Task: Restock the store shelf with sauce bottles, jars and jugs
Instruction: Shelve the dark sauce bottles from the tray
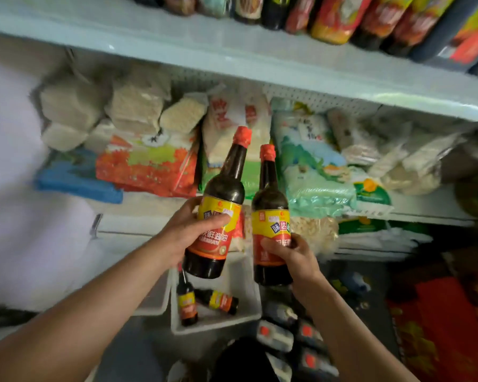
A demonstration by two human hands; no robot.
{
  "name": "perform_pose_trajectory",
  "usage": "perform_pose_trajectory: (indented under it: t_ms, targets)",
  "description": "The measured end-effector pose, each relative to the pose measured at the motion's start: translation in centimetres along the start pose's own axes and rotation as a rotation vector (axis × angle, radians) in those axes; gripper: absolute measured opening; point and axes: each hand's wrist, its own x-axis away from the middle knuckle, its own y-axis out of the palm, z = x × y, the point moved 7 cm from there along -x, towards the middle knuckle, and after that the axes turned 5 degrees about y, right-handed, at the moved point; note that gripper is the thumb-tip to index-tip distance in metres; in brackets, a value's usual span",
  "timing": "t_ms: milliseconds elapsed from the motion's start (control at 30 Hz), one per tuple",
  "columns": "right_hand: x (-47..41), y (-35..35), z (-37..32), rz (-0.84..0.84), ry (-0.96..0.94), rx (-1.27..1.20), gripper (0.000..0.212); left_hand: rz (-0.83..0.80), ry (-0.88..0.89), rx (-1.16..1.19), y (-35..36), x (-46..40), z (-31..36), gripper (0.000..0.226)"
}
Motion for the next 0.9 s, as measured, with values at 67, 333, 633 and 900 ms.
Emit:
perform_pose_trajectory:
  t_ms: [67, 333, 633, 900]
  targets:
    - [1.1, -1.0, -4.1, 0.031, -0.101, -0.045, 0.052, -0.048, 0.101, -0.024, 2.0, -0.4, 4.9, 0.084]
    - [1.5, -8.3, -19.0, 0.116, -0.433, -0.276, 0.078, -0.138, 0.371, -0.054, 10.4, -3.5, 19.7, 0.102]
    - [-3.8, -19.7, -33.9, 0.252, -0.753, -0.346, 0.067, -0.144, 0.464, 0.067, 22.1, -11.6, 28.8, 0.087]
    - [-12.6, -23.7, -40.1, 0.287, -0.803, -0.280, 0.069, -0.066, 0.549, 0.066, 28.0, -20.3, 30.3, 0.075]
